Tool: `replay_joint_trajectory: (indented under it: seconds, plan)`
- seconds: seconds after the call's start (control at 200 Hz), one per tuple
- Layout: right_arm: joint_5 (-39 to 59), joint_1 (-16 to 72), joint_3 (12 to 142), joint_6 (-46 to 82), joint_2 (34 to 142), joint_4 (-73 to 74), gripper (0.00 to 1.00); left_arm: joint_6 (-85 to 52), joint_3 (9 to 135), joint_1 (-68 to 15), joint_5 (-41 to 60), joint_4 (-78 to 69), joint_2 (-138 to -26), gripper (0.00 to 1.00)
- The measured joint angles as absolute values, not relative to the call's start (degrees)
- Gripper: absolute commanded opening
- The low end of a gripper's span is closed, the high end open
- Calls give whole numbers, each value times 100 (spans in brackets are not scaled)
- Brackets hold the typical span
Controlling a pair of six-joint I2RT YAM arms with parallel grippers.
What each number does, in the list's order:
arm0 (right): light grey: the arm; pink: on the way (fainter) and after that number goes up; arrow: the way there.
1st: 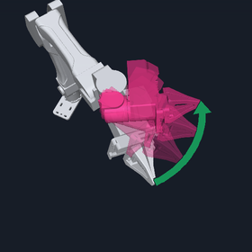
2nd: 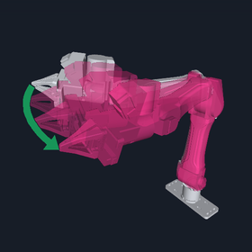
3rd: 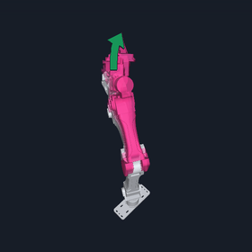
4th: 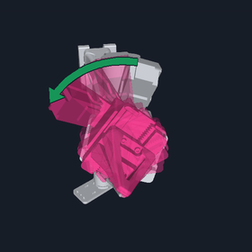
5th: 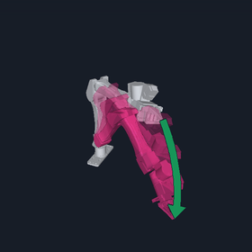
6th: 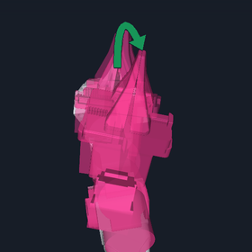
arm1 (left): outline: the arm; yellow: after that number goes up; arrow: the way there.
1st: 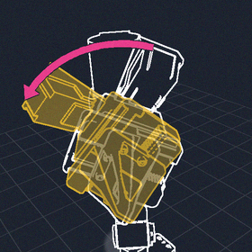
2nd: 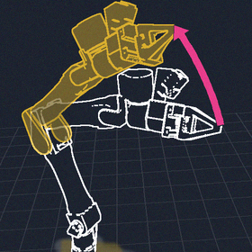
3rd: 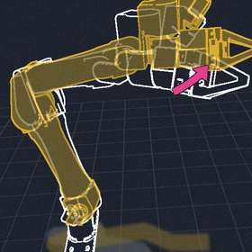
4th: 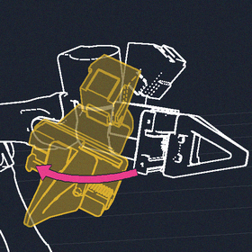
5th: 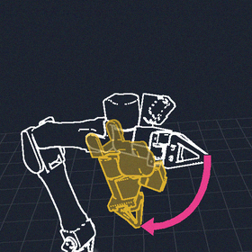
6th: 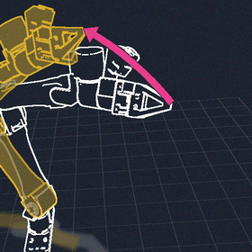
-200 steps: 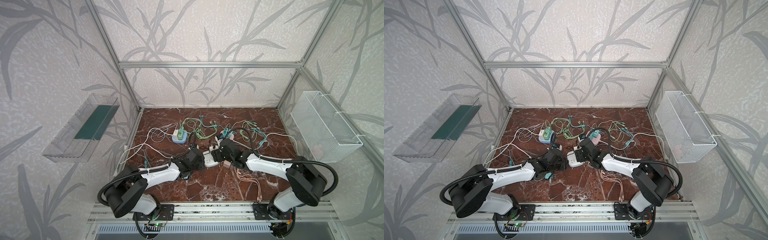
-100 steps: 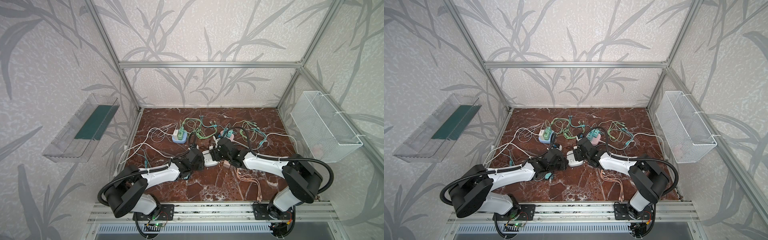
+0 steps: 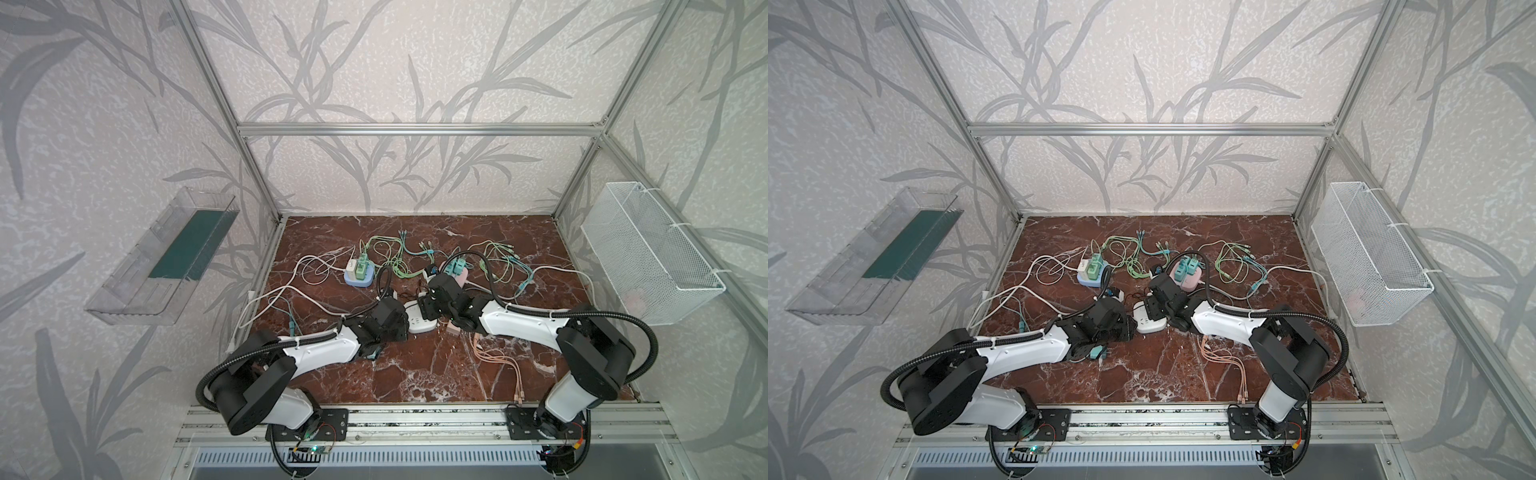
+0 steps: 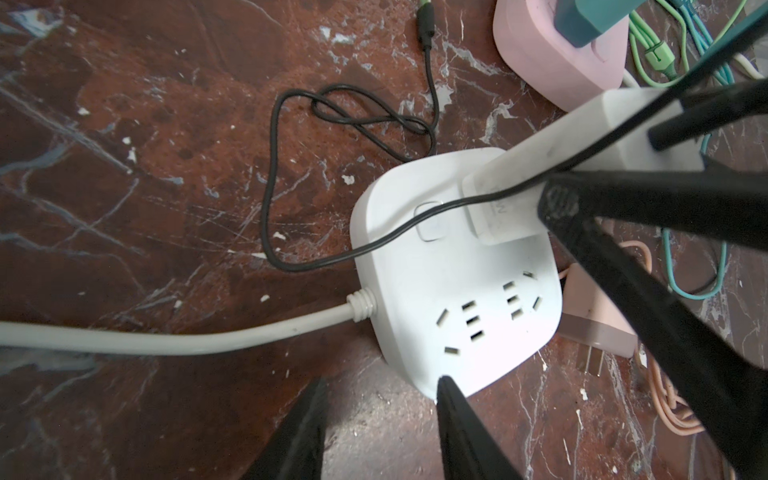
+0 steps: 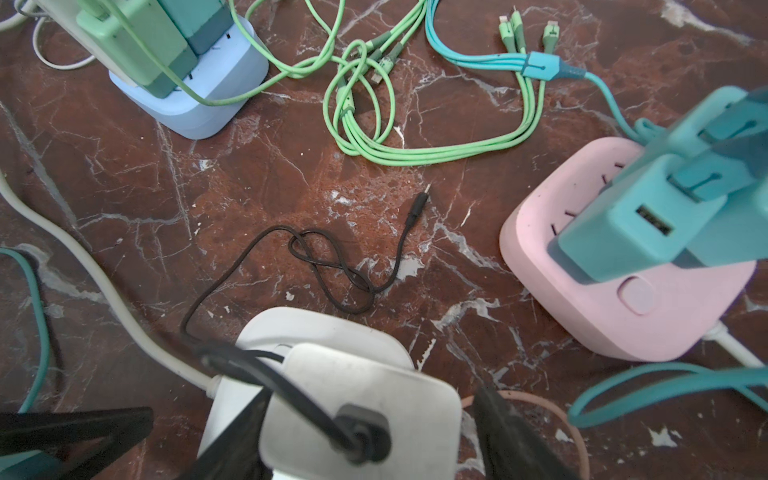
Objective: Pull the plug off the socket
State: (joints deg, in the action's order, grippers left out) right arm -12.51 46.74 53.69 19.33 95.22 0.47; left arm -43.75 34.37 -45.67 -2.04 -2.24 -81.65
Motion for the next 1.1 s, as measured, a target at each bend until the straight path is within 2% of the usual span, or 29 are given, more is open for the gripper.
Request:
replay_joint_trajectory:
  seconds: [0.435,1.105]
  plan:
    - [-1391,4759,5627,1918,9828,-202,72,-4372,3435,-4563,-196,-344,-8219,48]
    - [-1658,4943,5898,1809,9920,-589,62,-4477,3457,-4270,-104,-950,-8702,51]
